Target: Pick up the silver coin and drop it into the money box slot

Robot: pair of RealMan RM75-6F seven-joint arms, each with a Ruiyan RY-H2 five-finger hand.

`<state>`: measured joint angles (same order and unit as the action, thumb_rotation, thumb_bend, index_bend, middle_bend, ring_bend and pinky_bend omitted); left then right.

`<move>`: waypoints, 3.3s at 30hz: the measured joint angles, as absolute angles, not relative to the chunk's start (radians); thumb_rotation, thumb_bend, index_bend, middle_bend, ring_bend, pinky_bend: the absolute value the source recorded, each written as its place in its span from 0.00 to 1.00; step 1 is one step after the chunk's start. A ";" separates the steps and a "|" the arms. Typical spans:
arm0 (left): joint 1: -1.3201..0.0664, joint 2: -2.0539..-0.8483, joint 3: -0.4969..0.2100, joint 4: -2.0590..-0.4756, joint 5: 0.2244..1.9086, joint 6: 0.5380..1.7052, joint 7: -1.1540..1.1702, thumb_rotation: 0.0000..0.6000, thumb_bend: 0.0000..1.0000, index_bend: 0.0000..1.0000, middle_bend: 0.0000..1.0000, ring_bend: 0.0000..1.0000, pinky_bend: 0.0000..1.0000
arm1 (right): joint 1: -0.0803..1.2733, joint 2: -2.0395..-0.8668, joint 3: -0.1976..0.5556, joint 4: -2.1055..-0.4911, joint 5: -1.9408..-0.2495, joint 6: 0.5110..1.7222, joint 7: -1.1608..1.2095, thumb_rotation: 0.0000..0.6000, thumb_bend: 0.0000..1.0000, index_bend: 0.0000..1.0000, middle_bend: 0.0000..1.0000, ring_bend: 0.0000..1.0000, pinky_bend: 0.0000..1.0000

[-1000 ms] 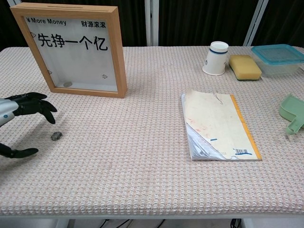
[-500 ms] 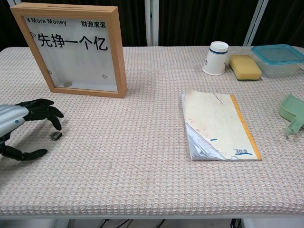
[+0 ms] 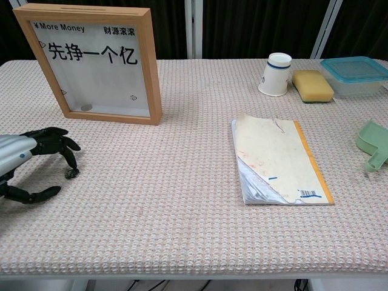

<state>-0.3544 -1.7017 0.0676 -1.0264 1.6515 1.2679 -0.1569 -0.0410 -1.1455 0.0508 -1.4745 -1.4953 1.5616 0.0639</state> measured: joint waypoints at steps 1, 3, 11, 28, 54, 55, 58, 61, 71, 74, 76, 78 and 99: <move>-0.355 -1.701 0.068 -1.027 1.650 1.267 -0.160 1.00 0.30 0.37 0.18 0.03 0.12 | -0.041 -1.146 0.051 -1.474 -1.496 1.561 0.064 1.00 0.38 0.00 0.00 0.00 0.00; -0.356 -1.701 0.069 -1.027 1.647 1.264 -0.161 1.00 0.30 0.37 0.18 0.03 0.12 | -0.041 -1.146 0.050 -1.474 -1.496 1.559 0.063 1.00 0.38 0.00 0.00 0.00 0.00; -0.360 -1.705 0.071 -1.025 1.635 1.250 -0.159 1.00 0.30 0.37 0.18 0.03 0.12 | -0.043 -1.148 0.051 -1.467 -1.491 1.559 0.070 1.00 0.39 0.00 0.00 0.00 0.00; -0.371 -1.747 0.058 -0.974 1.618 1.246 -0.200 1.00 0.29 0.42 0.19 0.03 0.12 | -0.048 -1.152 0.053 -1.456 -1.486 1.560 0.080 1.00 0.39 0.00 0.00 0.00 0.00; -0.389 -1.828 0.030 -0.839 1.623 1.322 -0.259 1.00 0.29 0.52 0.24 0.05 0.13 | -0.056 -1.154 0.054 -1.439 -1.482 1.563 0.099 1.00 0.40 0.00 0.00 0.00 0.00; -0.388 -1.827 0.030 -0.839 1.623 1.324 -0.257 1.00 0.30 0.54 0.24 0.05 0.13 | -0.055 -1.155 0.054 -1.439 -1.483 1.562 0.098 1.00 0.40 0.00 0.00 0.00 0.00; -0.387 -1.824 0.032 -0.843 1.621 1.322 -0.260 1.00 0.31 0.55 0.25 0.05 0.14 | -0.053 -1.156 0.054 -1.440 -1.484 1.558 0.094 1.00 0.40 0.00 0.00 0.00 0.00; -0.387 -1.822 0.036 -0.844 1.620 1.319 -0.259 1.00 0.31 0.55 0.25 0.05 0.14 | -0.052 -1.157 0.054 -1.441 -1.484 1.556 0.091 1.00 0.40 0.00 0.00 0.00 0.00; -0.394 -1.821 0.039 -0.852 1.618 1.307 -0.265 1.00 0.37 0.56 0.25 0.05 0.14 | -0.053 -1.157 0.055 -1.436 -1.477 1.552 0.099 1.00 0.40 0.00 0.00 0.00 0.00; -0.396 -1.820 0.038 -0.855 1.616 1.302 -0.266 1.00 0.39 0.57 0.25 0.05 0.14 | -0.052 -1.158 0.055 -1.432 -1.476 1.548 0.102 1.00 0.40 0.00 0.00 0.00 0.00; -0.397 -1.819 0.038 -0.857 1.614 1.301 -0.265 1.00 0.41 0.57 0.25 0.05 0.14 | -0.051 -1.159 0.055 -1.430 -1.477 1.548 0.104 1.00 0.40 0.00 0.00 0.00 0.00; -0.398 -1.818 0.037 -0.860 1.612 1.299 -0.266 1.00 0.43 0.58 0.25 0.05 0.14 | -0.051 -1.159 0.056 -1.428 -1.476 1.548 0.106 1.00 0.40 0.00 0.00 0.00 0.00; -0.323 -1.572 0.036 -1.138 1.612 1.449 -0.179 1.00 0.45 0.61 0.26 0.06 0.14 | -0.048 -1.150 0.063 -1.441 -1.481 1.555 0.108 1.00 0.40 0.00 0.00 0.00 0.00</move>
<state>-0.3232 -1.5720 0.0357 -1.1377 1.6120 1.4488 -0.1788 -0.0476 -1.1500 0.0630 -1.4409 -1.4813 1.5553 0.1084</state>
